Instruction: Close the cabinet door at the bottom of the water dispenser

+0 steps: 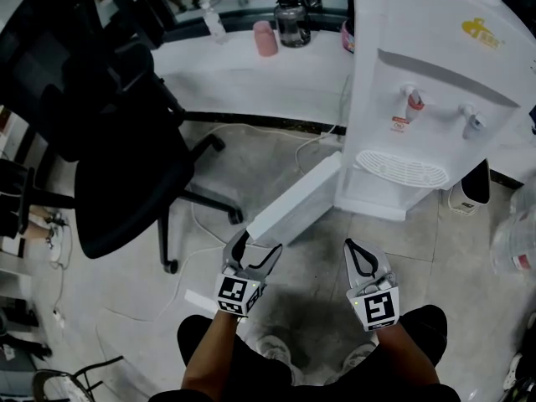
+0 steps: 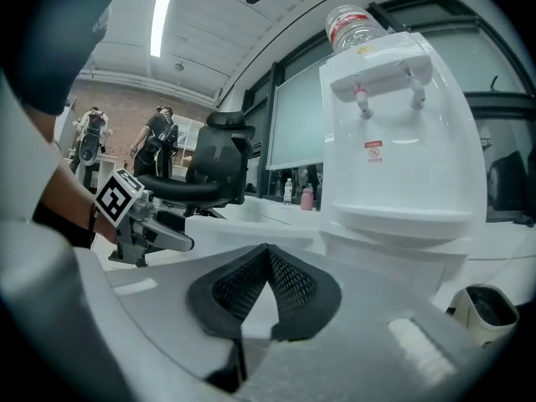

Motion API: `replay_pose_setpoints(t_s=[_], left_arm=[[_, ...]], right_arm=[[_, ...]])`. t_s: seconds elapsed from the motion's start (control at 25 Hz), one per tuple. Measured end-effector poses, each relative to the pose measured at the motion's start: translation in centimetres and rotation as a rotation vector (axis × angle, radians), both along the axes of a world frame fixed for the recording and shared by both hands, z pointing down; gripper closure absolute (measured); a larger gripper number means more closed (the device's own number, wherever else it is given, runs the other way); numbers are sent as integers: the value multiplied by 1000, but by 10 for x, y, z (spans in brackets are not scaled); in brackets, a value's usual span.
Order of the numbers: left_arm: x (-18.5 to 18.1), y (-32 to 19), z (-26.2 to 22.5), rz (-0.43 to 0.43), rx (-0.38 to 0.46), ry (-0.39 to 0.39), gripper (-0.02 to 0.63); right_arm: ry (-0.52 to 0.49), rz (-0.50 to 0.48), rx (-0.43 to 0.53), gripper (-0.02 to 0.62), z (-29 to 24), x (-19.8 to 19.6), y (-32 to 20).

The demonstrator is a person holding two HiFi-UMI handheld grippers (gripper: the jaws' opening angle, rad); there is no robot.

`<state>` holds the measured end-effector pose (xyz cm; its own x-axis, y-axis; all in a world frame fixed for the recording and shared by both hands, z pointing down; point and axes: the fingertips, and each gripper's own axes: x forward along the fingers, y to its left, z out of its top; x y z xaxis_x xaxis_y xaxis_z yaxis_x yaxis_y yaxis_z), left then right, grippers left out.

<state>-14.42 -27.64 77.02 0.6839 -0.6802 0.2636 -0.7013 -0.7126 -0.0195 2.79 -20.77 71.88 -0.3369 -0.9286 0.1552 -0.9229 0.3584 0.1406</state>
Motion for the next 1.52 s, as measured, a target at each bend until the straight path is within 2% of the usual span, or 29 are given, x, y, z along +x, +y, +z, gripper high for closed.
replay_pose_setpoints(t_s=[0.16, 0.32, 0.48, 0.84, 1.52], left_arm=[[5, 14, 1, 11, 10, -11, 224], [14, 32, 4, 22, -27, -20, 234], [25, 48, 0, 42, -11, 11, 239], [66, 77, 1, 147, 1, 8, 261], [153, 124, 2, 395, 14, 11, 268]], right_arm=[[-15, 15, 19, 594, -7, 6, -3], [-36, 48, 36, 594, -12, 20, -8], [-36, 77, 50, 594, -16, 32, -12], [-38, 133, 66, 594, -21, 58, -5], [-63, 339, 78, 594, -23, 148, 16]])
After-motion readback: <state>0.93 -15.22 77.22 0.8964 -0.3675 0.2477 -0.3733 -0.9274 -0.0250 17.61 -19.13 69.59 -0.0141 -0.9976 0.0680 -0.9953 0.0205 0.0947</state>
